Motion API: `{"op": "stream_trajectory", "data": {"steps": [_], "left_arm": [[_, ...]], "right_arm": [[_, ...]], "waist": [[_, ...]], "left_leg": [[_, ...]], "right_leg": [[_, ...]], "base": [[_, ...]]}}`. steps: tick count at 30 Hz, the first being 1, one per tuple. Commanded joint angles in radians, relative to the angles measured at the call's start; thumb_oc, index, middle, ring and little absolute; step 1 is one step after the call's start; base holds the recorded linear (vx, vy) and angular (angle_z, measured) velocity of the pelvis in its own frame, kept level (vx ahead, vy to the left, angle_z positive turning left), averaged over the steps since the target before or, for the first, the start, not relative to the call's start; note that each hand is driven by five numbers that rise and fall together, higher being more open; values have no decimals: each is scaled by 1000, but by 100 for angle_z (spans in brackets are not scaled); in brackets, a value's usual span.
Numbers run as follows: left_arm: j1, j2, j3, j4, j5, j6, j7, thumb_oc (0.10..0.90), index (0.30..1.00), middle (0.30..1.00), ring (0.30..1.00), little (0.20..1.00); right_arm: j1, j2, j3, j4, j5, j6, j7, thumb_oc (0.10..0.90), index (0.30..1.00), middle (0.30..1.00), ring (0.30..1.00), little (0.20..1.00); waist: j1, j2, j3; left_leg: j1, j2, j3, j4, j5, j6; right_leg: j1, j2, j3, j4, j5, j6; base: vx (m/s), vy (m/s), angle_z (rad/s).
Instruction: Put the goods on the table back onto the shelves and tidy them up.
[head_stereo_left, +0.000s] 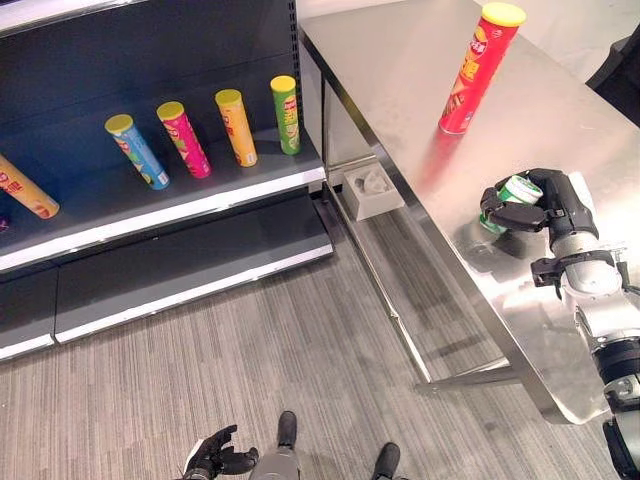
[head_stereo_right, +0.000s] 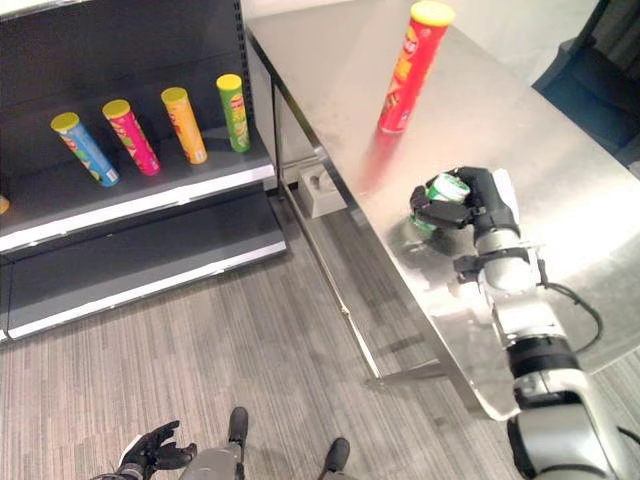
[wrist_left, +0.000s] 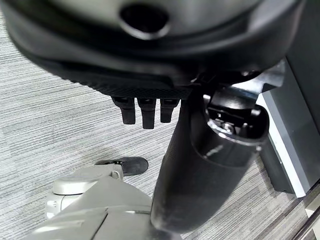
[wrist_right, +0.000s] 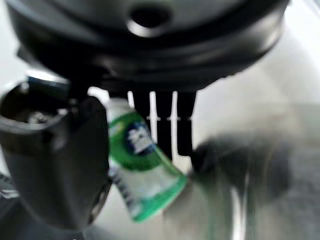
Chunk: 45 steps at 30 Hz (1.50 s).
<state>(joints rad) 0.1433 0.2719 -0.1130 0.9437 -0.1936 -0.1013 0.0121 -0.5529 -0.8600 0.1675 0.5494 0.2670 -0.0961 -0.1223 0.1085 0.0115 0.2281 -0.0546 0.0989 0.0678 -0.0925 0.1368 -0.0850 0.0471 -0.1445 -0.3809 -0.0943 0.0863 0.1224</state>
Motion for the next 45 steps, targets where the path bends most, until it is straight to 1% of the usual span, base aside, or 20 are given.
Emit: {"op": "stream_trajectory", "data": {"steps": [1, 2, 4, 8, 11, 13, 16, 17, 21, 24, 25, 31, 32, 33, 34, 35, 36, 37, 40, 45], "left_arm": [[6, 50, -57, 27, 22, 1, 3, 800, 900, 900, 900, 900], [6, 48, -46, 29, 25, 1, 3, 800, 900, 900, 900, 900], [6, 50, -48, 29, 25, 2, 3, 800, 900, 900, 900, 900], [8, 52, -30, 25, 42, 6, 0, 800, 900, 900, 900, 900], [9, 54, -27, 16, 41, 7, -2, 800, 900, 900, 900, 900], [12, 54, -14, 7, 41, 9, -2, 800, 900, 900, 900, 900], [12, 58, -8, 8, 44, 11, -1, 800, 900, 900, 900, 900], [11, 57, 1, 11, 47, 13, 1, 800, 900, 900, 900, 900], [18, 54, 2, 6, 42, 13, 0, 800, 900, 900, 900, 900], [23, 53, -6, 1, 42, 10, -2, 800, 900, 900, 900, 900], [23, 52, -6, 1, 42, 10, -2, 800, 900, 900, 900, 900], [31, 62, -10, -6, 49, 4, -4, 800, 900, 900, 900, 900], [32, 61, -9, -6, 49, 4, -4, 800, 900, 900, 900, 900], [32, 71, -7, -11, 47, 1, -5, 800, 900, 900, 900, 900], [30, 73, -6, -11, 45, -1, -5, 800, 900, 900, 900, 900], [32, 77, 0, -13, 43, -2, -7, 800, 900, 900, 900, 900], [32, 77, 0, -13, 43, -2, -7, 800, 900, 900, 900, 900], [32, 81, 4, -10, 43, -2, -7, 800, 900, 900, 900, 900], [36, 84, 8, -7, 43, -3, -7, 800, 900, 900, 900, 900], [45, 84, 13, -15, 40, -5, -10, 800, 900, 900, 900, 900]], "right_arm": [[-33, -77, -18, -96, -17, -61, -30, 400, 300, 300, 300, 300], [-2, -80, -49, -131, -28, -66, -36, 400, 300, 300, 300, 300], [4, -80, -54, -135, -29, -64, -36, 400, 300, 300, 300, 300], [76, -85, -148, -231, -47, -79, -58, 400, 300, 300, 300, 300], [94, -82, -178, -270, -50, -83, -66, 400, 300, 300, 300, 300], [113, -83, -222, -330, -52, -94, -79, 400, 300, 300, 300, 300], [115, -92, -238, -359, -77, -97, -95, 400, 300, 300, 300, 300], [116, -107, -238, -373, -112, -87, -94, 400, 300, 300, 300, 300], [112, -116, -236, -376, -112, -87, -95, 400, 300, 300, 300, 300], [91, -156, -230, -377, -114, -93, -95, 400, 300, 300, 300, 300], [89, -157, -229, -376, -113, -94, -95, 400, 300, 300, 300, 300], [42, -278, -197, -375, -140, -101, -81, 400, 300, 300, 300, 300], [40, -279, -194, -373, -140, -102, -81, 400, 300, 300, 300, 300], [29, -321, -179, -371, -141, -101, -67, 400, 300, 300, 300, 300], [20, -338, -167, -367, -137, -103, -61, 400, 300, 300, 300, 300], [9, -378, -156, -369, -132, -105, -50, 400, 300, 300, 300, 300], [7, -379, -154, -368, -132, -105, -49, 400, 300, 300, 300, 300], [0, -398, -151, -373, -125, -107, -46, 400, 300, 300, 300, 300], [-21, -420, -140, -374, -116, -111, -42, 400, 300, 300, 300, 300], [-52, -431, -118, -384, -112, -114, -37, 400, 300, 300, 300, 300]], "waist": [[20, -51, -46], [15, -51, -50], [17, -51, -50], [7, -53, -60], [4, -52, -63], [1, -52, -70], [1, -52, -76], [0, -54, -84], [2, -54, -88], [2, -59, -91], [2, -58, -91], [0, -80, -94], [-1, -80, -94], [1, -89, -91], [-1, -92, -89], [-2, -100, -85], [-3, -100, -85], [-3, -107, -84], [-3, -114, -85], [0, -119, -89]], "left_leg": [[26, 37, -2, 5, -90, -38], [30, 39, 1, 5, -93, -38], [31, 39, 1, 5, -93, -38], [43, 42, 5, 5, -99, -38], [47, 43, 7, 5, -102, -37], [53, 45, 10, 5, -104, -39], [59, 48, 11, 5, -106, -41], [66, 51, 13, 5, -108, -42], [70, 59, 14, 5, -106, -46], [74, 64, 14, 5, -103, -51], [75, 64, 14, 5, -103, -51], [78, 69, 19, 5, -105, -54], [78, 69, 19, 5, -105, -54], [75, 69, 19, 5, -104, -55], [74, 69, 20, 5, -103, -56], [70, 69, 20, 5, -103, -57], [70, 69, 20, 5, -103, -57], [68, 68, 21, 5, -102, -57], [68, 68, 22, 5, -104, -57], [72, 70, 23, 5, -106, -57]], "right_leg": [[28, -93, 8, 7, -30, 79], [31, -93, 7, 7, -31, 79], [32, -93, 7, 7, -31, 79], [38, -93, 8, 7, -32, 79], [41, -93, 9, 7, -33, 79], [46, -91, 8, 7, -37, 78], [52, -89, 11, 7, -41, 77], [56, -86, 13, 7, -45, 74], [61, -80, 12, 7, -49, 72], [65, -74, 9, 7, -53, 69], [66, -74, 8, 7, -53, 69], [66, -71, 6, 7, -49, 71], [66, -71, 6, 7, -49, 71], [63, -71, 6, 7, -47, 72], [60, -72, 6, 7, -46, 73], [55, -73, 7, 7, -44, 73], [54, -73, 7, 7, -43, 73], [52, -73, 8, 7, -42, 74], [52, -74, 10, 7, -42, 74], [55, -75, 11, 7, -43, 74]], "base": [[11, -3, 5], [0, 0, 0], [0, 0, 0], [0, 0, 0], [0, -6, -3], [-6, -31, -3], [1, -12, 0], [4, -37, -2], [-3, -37, 1], [-1, -12, 0], [0, 0, 0], [0, 0, 0], [0, 0, 0], [0, 0, 0], [0, 0, 0], [0, 0, 0], [0, 0, 0], [0, 0, 0], [0, 0, 0], [0, 0, 0]]}}
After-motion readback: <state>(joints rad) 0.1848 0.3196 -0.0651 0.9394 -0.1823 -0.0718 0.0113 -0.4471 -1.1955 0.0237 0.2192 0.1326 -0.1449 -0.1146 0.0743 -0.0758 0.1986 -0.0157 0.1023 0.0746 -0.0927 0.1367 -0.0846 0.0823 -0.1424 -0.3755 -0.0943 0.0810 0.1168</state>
